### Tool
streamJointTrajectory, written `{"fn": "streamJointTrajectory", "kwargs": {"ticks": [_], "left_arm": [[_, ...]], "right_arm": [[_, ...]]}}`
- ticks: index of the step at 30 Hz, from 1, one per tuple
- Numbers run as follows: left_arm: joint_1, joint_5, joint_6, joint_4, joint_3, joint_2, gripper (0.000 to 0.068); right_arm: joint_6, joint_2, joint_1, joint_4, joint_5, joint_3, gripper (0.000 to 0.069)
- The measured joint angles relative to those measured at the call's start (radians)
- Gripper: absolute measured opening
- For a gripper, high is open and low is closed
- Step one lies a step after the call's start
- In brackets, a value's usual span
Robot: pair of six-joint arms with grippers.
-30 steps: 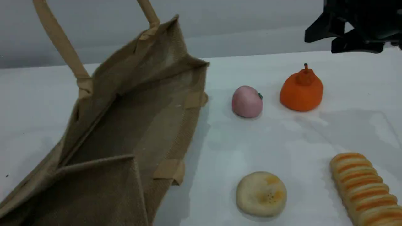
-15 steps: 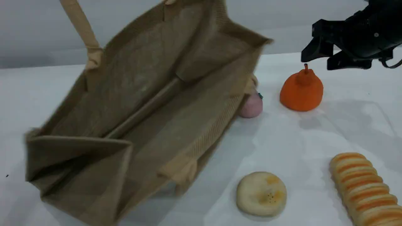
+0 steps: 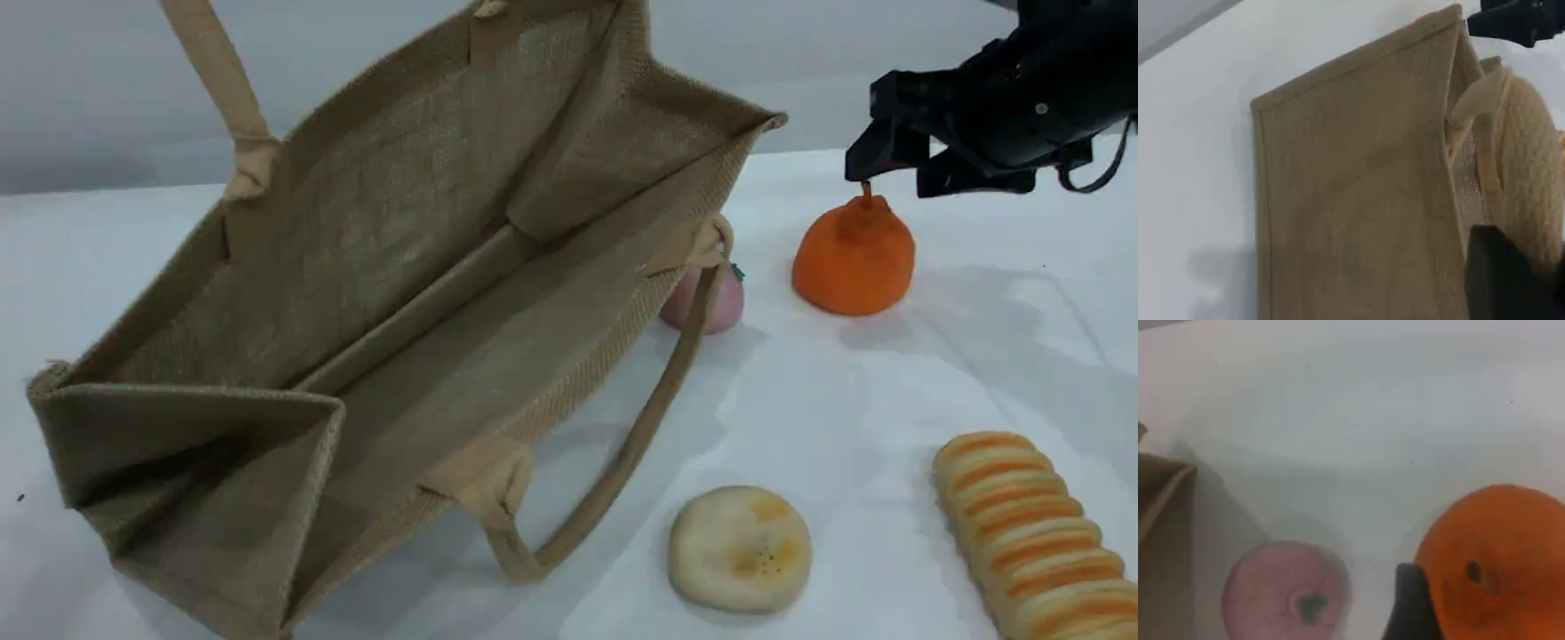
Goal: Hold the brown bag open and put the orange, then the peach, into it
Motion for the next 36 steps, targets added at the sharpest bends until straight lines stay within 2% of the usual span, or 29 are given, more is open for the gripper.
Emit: {"fn": "streamJointTrajectory", "kwargs": {"ticks": [11, 15, 17, 19, 21, 23, 28, 32, 36], "left_arm": [[0.000, 0.001, -0.024, 0.000, 0.000, 0.000, 0.0080], [0.000, 0.001, -0.038, -0.002, 0.000, 0.000, 0.0080], [0.000, 0.001, -0.044, -0.003, 0.001, 0.000, 0.0080], [0.000, 0.001, -0.044, -0.003, 0.001, 0.000, 0.0080], [0.000, 0.001, -0.044, -0.003, 0.001, 0.000, 0.0080], [0.000, 0.001, -0.044, -0.003, 0.001, 0.000, 0.0080], [0.000, 0.001, -0.044, -0.003, 0.001, 0.000, 0.0080], [0.000, 0.001, -0.044, -0.003, 0.001, 0.000, 0.0080], [0.000, 0.001, -0.044, -0.003, 0.001, 0.000, 0.0080]], "right_arm": [[0.000, 0.159, 0.000, 0.000, 0.000, -0.118, 0.0446], [-0.008, 0.205, 0.000, 0.002, 0.003, -0.126, 0.0435], [-0.026, 0.208, 0.000, 0.002, 0.005, -0.126, 0.0383], [-0.029, 0.201, 0.000, 0.002, 0.013, -0.126, 0.0282], [-0.026, 0.189, 0.000, 0.000, 0.032, -0.126, 0.0136], [-0.016, 0.165, -0.001, -0.003, 0.048, -0.125, 0.0059], [0.031, 0.056, -0.001, -0.064, 0.024, -0.122, 0.0039], [0.173, -0.070, -0.002, -0.246, -0.020, -0.120, 0.0039], [0.366, -0.207, -0.002, -0.471, 0.066, -0.120, 0.0039]]}}
